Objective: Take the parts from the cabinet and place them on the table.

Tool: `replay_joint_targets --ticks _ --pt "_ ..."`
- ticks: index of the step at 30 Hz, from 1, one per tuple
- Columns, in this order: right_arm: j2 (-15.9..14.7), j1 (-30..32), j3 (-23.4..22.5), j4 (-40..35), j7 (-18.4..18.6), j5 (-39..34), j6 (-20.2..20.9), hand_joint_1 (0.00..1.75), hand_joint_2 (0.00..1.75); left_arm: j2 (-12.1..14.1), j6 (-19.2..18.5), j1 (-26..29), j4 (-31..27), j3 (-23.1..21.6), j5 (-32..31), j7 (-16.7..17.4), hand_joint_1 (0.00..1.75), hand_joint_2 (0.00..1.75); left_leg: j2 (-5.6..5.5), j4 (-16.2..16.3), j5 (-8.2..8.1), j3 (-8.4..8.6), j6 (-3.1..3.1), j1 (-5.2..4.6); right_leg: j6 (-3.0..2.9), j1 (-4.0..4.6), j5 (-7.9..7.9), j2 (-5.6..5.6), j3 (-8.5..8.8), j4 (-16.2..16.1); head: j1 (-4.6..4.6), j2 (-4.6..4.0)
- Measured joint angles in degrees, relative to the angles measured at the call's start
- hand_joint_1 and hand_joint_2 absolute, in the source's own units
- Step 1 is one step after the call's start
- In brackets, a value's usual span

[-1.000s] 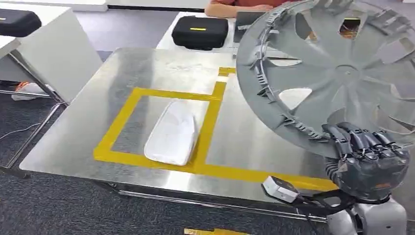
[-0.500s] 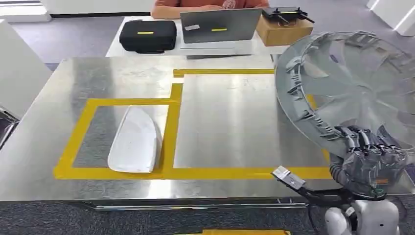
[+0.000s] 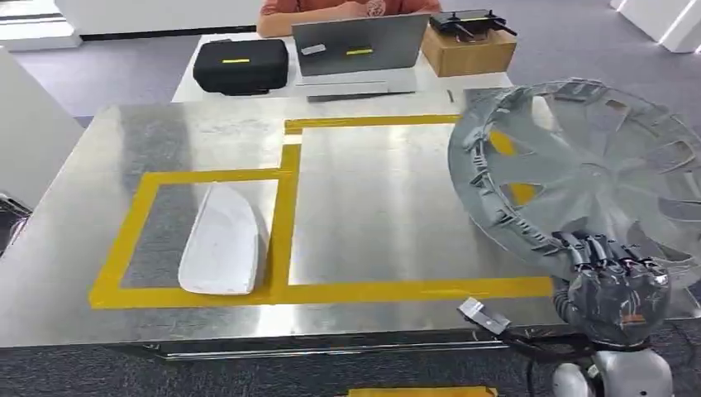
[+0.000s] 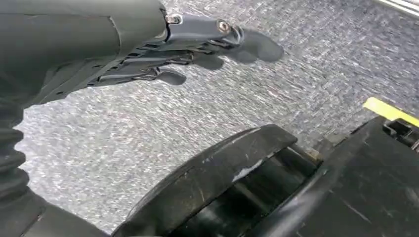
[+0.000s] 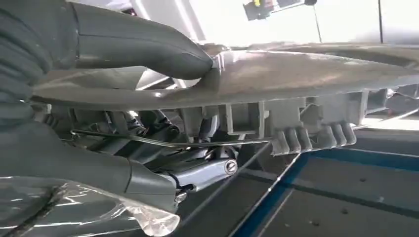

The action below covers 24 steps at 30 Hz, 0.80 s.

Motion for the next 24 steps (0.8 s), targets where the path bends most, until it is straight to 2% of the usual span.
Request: replay_joint_targets --ticks 1,2,3,5,6,7,8,11,12,13,14,16,17,24 --pt "0.0 0.12 -0.09 0.02 -0.11 0.02 0.0 1.75 1.75 0.0 0.0 -0.02 -0.02 0.0 0.0 0.0 0.0 1.75 -0.04 0.09 -0.22 0.07 0.35 -0.17 0.09 -0.19 0.11 0.07 0.0 -0.04 -0.18 0.0" --pt "0.0 0.13 -0.13 0.04 -0.18 0.02 0.02 1.75 1.75 0.0 0.0 -0.03 -0.02 0.02 0.0 0.0 0.0 1.75 -0.01 0.06 0.02 0.08 1.53 -0.25 0.03 -0.19 0.16 0.25 -0.04 -0.04 -0.14 0.0" --pt "0.15 0.25 -0.15 0.33 -0.48 0.02 0.02 1.75 1.75 -0.02 0.0 -0.06 -0.02 0.0 0.0 0.0 0.0 1.75 0.04 0.03 -0.07 0.16 3.09 -0.38 0.01 -0.19 0.15 0.43 -0.01 -0.04 -0.42 0.0" --pt "0.17 0.34 -0.57 0.48 -0.83 0.02 0.02 1.75 1.75 -0.11 -0.02 -0.07 -0.02 0.0 0.24 0.06 0.0 1.75 0.08 0.03 -0.02 0.15 4.78 -0.5 -0.07 -0.14 0.09 0.52 -0.01 -0.04 -0.46 0.0" --pt "0.17 0.37 -0.7 0.5 -0.88 0.02 0.0 1.75 1.75 -0.13 -0.13 0.06 -0.02 -0.11 0.92 0.18 0.0 1.75 0.09 0.02 -0.03 0.15 5.46 -0.53 -0.12 -0.11 0.06 0.55 -0.01 -0.04 -0.49 0.0" --pt "0.2 0.5 -0.81 0.59 -0.94 0.02 0.02 1.75 1.75 -0.13 -0.17 0.25 -0.18 -0.68 2.28 0.33 0.0 1.75 0.1 0.02 -0.06 0.17 5.8 -0.56 -0.38 -0.03 -0.04 0.59 0.02 -0.04 -0.44 0.0" --pt "0.2 0.64 -0.85 0.79 -1.16 0.02 0.0 1.75 1.75 -0.13 -0.17 0.3 -0.28 -1.31 3.08 0.42 0.0 1.75 0.1 0.01 -0.04 0.18 5.83 -0.55 -0.52 0.02 -0.08 0.58 0.04 -0.04 -0.49 0.0" --pt "0.2 0.69 -0.92 1.82 -2.3 0.02 0.02 1.75 1.75 -0.13 -0.11 0.23 -0.31 -2.67 3.65 0.59 0.0 1.75 0.11 -0.08 -0.01 0.23 5.76 -0.51 -0.76 0.2 -0.17 0.56 0.11 -0.01 -0.46 0.0" --pt "0.18 0.69 -0.96 2.38 -2.95 0.02 0.02 1.75 1.75 -0.13 -0.11 0.22 -0.31 -2.78 3.67 0.61 0.0 1.75 0.11 -0.11 0.07 0.23 5.57 -0.49 -0.84 0.27 -0.22 0.56 0.13 0.0 -0.44 0.0" --pt "0.17 0.69 -0.98 2.82 -3.41 0.02 0.02 1.75 1.75 -0.13 -0.11 0.22 -0.31 -2.84 3.67 0.61 0.0 1.75 0.11 -0.15 0.13 0.26 4.92 -0.43 -0.86 0.33 -0.23 0.55 0.14 0.02 -0.44 0.0" --pt "0.17 0.69 -0.98 3.5 -3.92 0.02 0.02 1.75 1.75 -0.13 -0.11 0.2 -0.31 -2.97 3.67 0.61 0.0 1.75 0.11 -0.26 0.17 0.29 3.84 -0.34 -0.87 0.33 -0.24 0.52 0.13 0.03 -0.44 0.0" --pt "0.17 0.71 -0.98 4.5 -4.92 0.02 0.02 1.75 1.75 -0.13 -0.13 0.17 -0.31 -3.1 3.58 0.61 0.0 1.75 0.1 -0.67 0.2 0.44 0.78 -0.1 -0.89 0.33 -0.26 0.48 0.1 0.07 -0.44 0.0" --pt "0.15 0.71 -0.96 5.05 -5.33 0.02 0.02 1.75 1.75 -0.13 -0.13 0.17 -0.31 -3.13 3.56 0.61 0.0 1.75 0.1 -0.75 0.17 0.49 -0.15 -0.04 -0.89 0.3 -0.26 0.47 0.1 0.08 -0.42 0.0" --pt "-0.4 0.68 0.0 7.85 -5.86 0.07 0.02 1.75 1.75 -0.13 -0.17 0.06 -0.31 -3.76 3.3 0.7 0.0 1.75 0.1 -0.7 0.12 0.5 -0.2 -0.27 -0.82 0.01 -0.22 0.46 0.29 0.0 -0.4 0.0"
